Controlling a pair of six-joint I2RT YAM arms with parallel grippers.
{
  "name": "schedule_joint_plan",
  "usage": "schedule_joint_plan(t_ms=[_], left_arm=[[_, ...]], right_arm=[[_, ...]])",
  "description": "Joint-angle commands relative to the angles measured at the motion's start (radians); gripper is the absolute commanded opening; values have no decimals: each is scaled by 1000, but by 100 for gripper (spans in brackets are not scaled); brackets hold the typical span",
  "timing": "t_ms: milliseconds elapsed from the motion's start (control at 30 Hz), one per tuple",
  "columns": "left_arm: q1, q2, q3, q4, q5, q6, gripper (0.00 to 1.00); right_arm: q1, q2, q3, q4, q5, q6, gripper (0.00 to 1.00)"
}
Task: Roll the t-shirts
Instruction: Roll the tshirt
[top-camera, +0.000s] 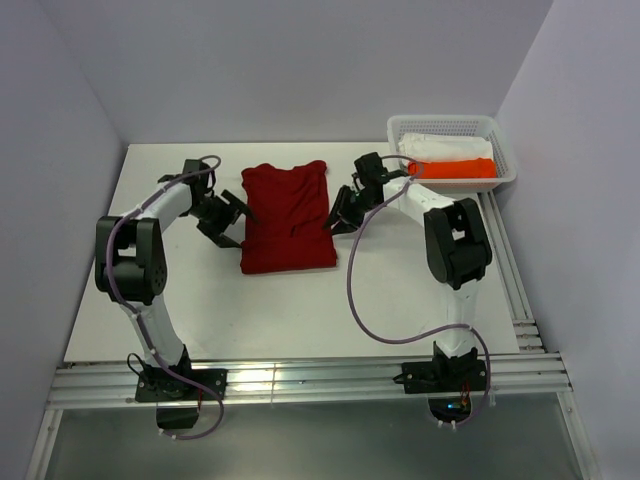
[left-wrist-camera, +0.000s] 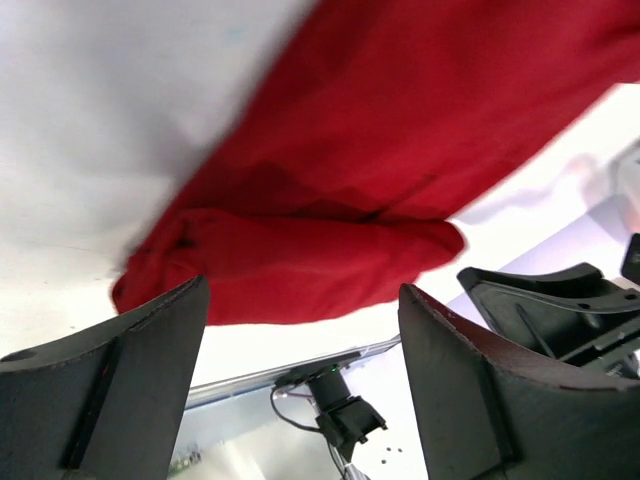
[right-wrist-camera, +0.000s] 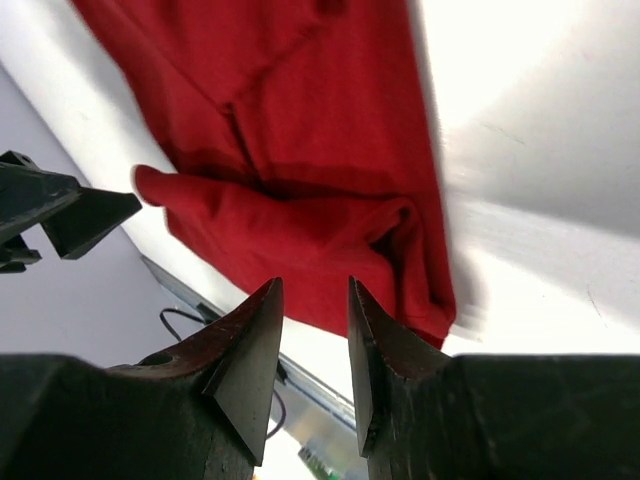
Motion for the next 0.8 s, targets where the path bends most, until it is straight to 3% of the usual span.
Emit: schedule_joint_plan(t_ms=[0,133,233,333,367,600,767], left_arm=[[3,-90,96,20,7,15,82],[3,-142,124,21,-7,88,82],[0,-206,40,114,60,142,79],[-14,-254,-90,219,177,154,76],[-21,-268,-150,274,195,153,74],[-121,-234,-279,518,304,67,61],[-176,-203,-346,616,324,51,56]], right_arm=[[-12,-116,7,75,10,-7,40],[-12,-177,-53,179,-57,-29,40],[-9,-214,-131,281,-153,-11,37],[5,-217,-189,345,-205,14,32],[11,-213,-206,361,-214,20,25],[86,-150,-235,519,-291,118,0],[130,-104,-310,706,-337,213,0]])
